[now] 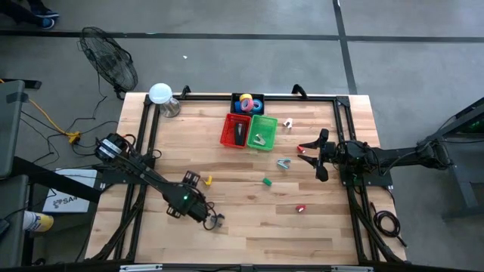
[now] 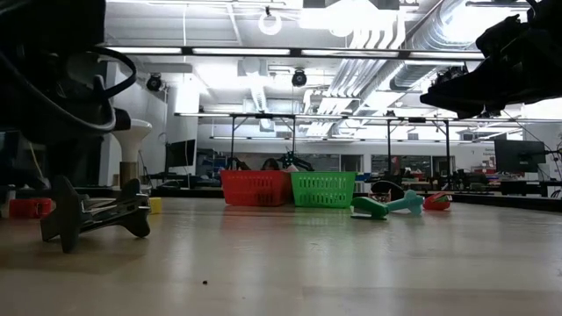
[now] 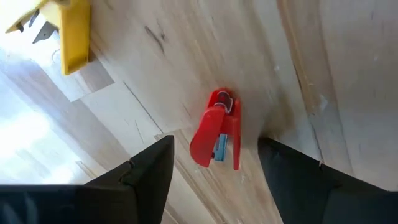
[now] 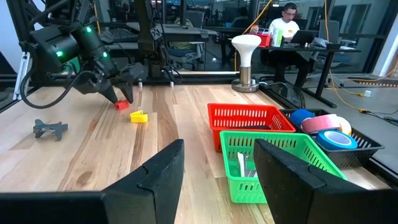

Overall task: Pick and place Stapler, Stapler remover, tape
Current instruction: Put the bottom left small red stapler into the red bin

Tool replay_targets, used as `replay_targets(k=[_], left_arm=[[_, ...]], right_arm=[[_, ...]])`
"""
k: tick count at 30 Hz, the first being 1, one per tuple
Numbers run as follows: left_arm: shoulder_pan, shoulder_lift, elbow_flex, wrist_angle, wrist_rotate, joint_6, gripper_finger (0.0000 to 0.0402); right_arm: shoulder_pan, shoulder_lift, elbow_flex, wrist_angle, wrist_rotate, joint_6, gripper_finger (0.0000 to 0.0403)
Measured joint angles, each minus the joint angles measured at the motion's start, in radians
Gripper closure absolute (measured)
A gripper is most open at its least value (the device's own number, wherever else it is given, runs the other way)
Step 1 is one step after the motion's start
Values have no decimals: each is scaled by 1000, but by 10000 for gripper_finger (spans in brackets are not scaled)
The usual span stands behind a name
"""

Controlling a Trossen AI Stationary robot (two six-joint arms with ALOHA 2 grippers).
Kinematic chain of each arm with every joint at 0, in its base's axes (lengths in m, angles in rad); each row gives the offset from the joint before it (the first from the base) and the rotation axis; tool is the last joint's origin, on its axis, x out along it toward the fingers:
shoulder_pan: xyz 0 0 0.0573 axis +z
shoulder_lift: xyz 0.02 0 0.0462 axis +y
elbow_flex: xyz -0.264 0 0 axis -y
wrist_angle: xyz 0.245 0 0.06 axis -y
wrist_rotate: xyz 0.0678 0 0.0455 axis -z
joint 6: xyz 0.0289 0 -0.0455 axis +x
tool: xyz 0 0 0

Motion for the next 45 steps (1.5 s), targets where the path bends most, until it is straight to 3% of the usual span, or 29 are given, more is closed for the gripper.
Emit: replay_targets(k=[12,19,31,40,45], left_arm=[[44,2,-1,20,63,19,285],[46,2,-1,27,89,-8,333],[45,5,28,-9,60,-263,330],[51,10,128,-34,-84,-340,329],[106,10,172,-46,-118,-390,329]], right_arm=[[0,0,0,0,0,0,217],[0,0,0,0,0,0,217],[0,0,0,0,0,0,217],[0,0,0,0,0,0,217],[0,4,0,1,0,0,217]])
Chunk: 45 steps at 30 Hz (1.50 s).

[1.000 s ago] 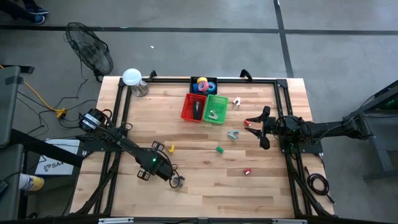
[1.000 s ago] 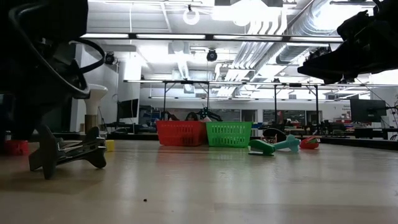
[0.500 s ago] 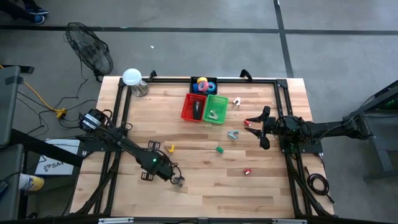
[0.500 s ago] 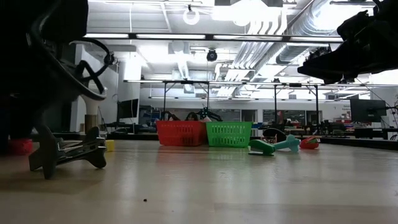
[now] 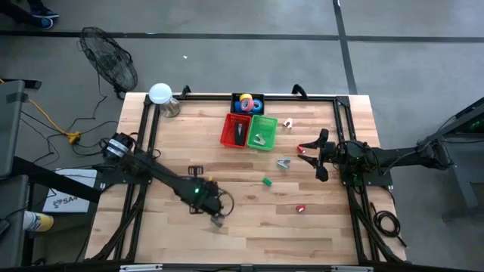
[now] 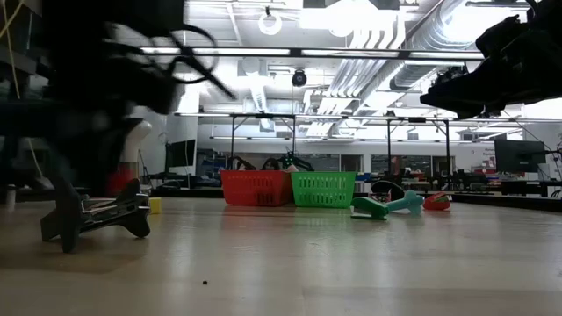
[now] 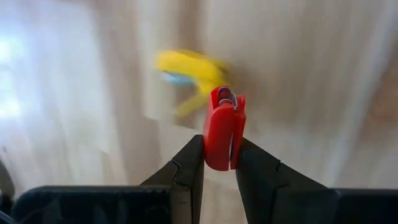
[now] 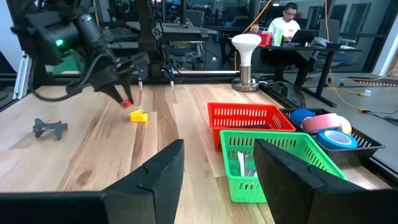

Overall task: Pick and place Stapler, Stapler remover, tape
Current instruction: Put the bottom left small red stapler into the red bin

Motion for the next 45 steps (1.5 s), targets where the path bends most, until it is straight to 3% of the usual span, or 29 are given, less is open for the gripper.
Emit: replay_targets(k=[11,25,29,37,45], left_arm=[[202,-2,95,32,-127,9,329],[548,-4,213,264,-126,79,329],[648,-4,226,306,-60,76,329],[822,6,225,309,172,-55,328],[847,43,226,335,339,-96,332]], right_arm=[[0,1,0,0,0,0,217],[0,1,0,-1,0,0,217],[0,1,0,0,0,0,217],[0,1,0,0,0,0,217],[0,1,0,-1,0,0,217]])
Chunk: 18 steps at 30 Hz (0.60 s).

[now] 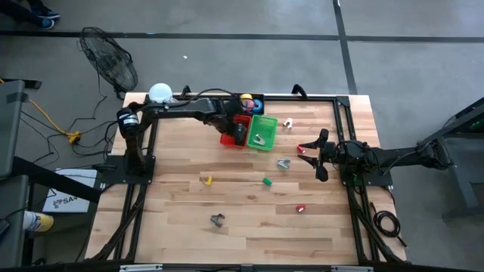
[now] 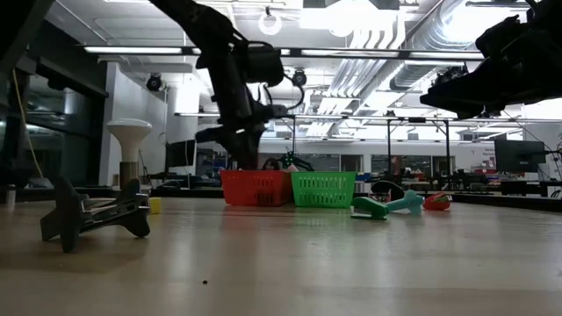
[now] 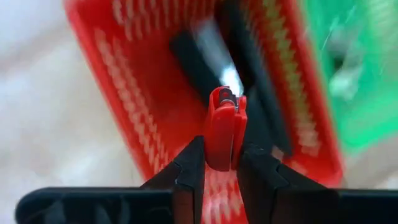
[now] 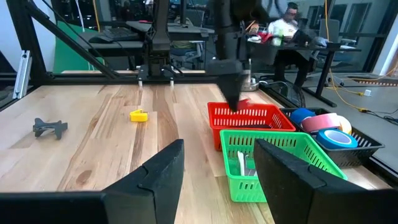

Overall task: Pick and place Stapler, Stapler remover, tape
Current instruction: Put the bottom left small red stapler into the red bin

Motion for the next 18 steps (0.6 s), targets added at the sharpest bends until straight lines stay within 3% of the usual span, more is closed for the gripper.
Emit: replay_targets(k=[18], left_arm=[[-46,37,-1,-27,5,-53,321]], right_arm=[[0,0,0,0,0,0,217]])
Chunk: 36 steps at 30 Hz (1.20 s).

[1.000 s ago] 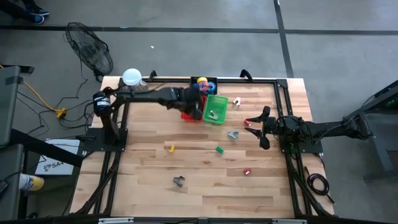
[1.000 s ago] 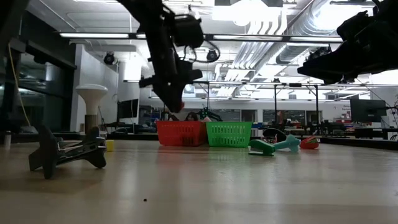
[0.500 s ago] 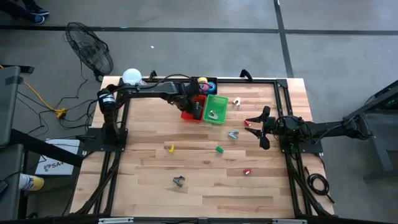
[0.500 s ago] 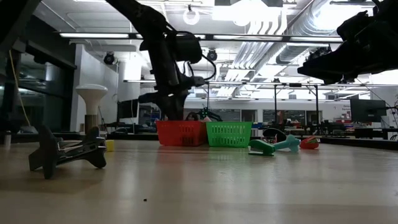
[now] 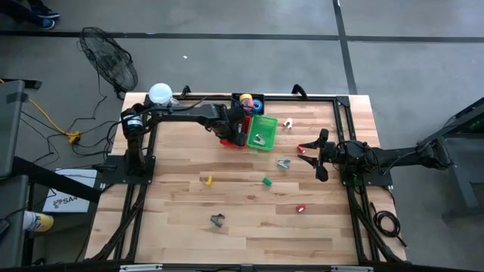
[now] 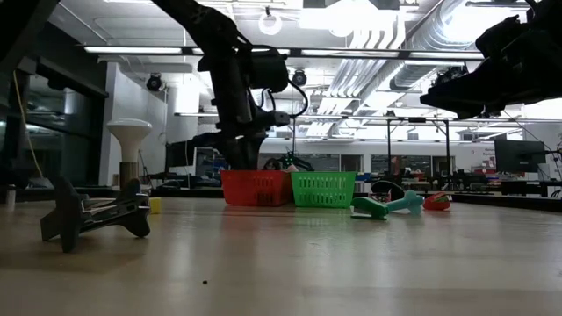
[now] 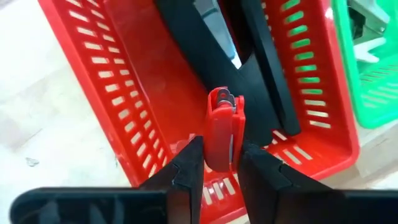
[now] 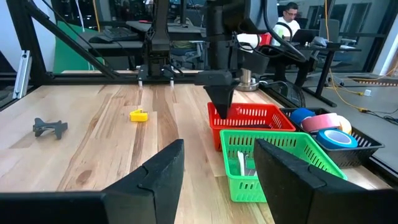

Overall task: Pick and place Stapler, Stapler remover, tape
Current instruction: Put the bottom left small red stapler into the red bin, then put the small yellow stapler into the red bin

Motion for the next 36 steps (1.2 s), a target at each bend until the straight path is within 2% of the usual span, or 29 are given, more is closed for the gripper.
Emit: replay_targets(k=[13,18,22,26,33,36], left_arm=[[-6,0,0,-13,-25,28,310],[-13,0,0,-36,-53,45,261],[-12,0,0,-25,-27,46,210],[-12,0,1,-25,-25,49,179],[-17,0,109,-163,-54,105,178],[-33,-1,179,-251,-97,106,183]], right_arm=[[0,0,0,0,0,0,217],[0,0,0,0,0,0,217],[0,0,0,0,0,0,217],[0,0,0,0,0,0,217],[0,0,0,0,0,0,217],[0,0,0,0,0,0,217]])
